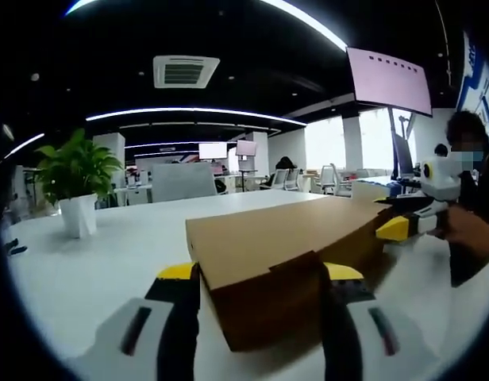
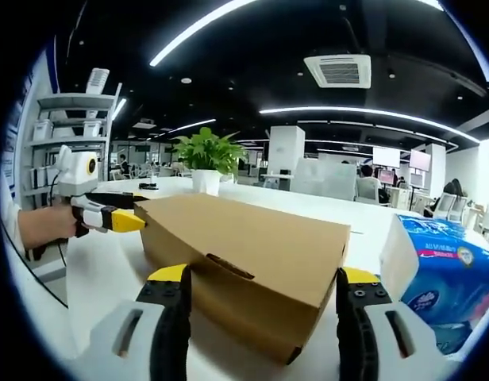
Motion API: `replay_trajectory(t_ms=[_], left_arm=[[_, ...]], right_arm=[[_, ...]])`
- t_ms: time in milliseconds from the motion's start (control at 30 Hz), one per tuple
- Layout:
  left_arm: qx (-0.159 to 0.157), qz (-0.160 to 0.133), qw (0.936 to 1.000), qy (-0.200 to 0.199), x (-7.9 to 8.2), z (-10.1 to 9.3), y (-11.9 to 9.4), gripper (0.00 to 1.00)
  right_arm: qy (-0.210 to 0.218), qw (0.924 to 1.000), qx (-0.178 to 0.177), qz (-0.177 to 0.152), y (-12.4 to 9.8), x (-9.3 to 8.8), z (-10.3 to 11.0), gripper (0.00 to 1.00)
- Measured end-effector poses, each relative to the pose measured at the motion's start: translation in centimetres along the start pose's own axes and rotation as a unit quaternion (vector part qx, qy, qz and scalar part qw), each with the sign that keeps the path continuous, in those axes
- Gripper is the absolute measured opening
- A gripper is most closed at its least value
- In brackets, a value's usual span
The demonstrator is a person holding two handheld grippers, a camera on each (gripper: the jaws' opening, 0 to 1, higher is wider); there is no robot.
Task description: Operate the shoe box by opening the lid, removing the specified soft item, and placing it in the target area until the item is outside and the box remains undamaged.
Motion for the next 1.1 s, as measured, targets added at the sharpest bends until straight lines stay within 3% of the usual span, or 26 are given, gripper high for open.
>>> replay_trajectory(t_ms=[300,533,1100], left_arm=[[-0.003,-0.002,0.9999,0.009,-0.1,-0.9,-1.1,0.60],[-0.002,-0.009,0.9999,-0.007,-0.1,-1.5,-1.8,0.58],[-0.006,-0.014,0.9999,0.000,0.1,-2.6,-2.0,0.58]], right_arm=[[0.001,1.0000,0.005,-0.001,-1.1,-0.3,0.2,0.76],[0.002,0.9999,0.009,-0.005,-1.7,-0.5,0.3,0.77],[0.002,1.0000,0.003,-0.001,-3.2,-0.5,0.4,0.78]])
Point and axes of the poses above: the point that each gripper's makers call its tool centre point, and the gripper's own axes: y roughly forward along the fingers, z roughly to its left, x roughly out of its top, the point moved 10 cm from there along -y, roughly backward along the fingers, and after that the axes turned 9 degrees about y, right-handed, at the moved point
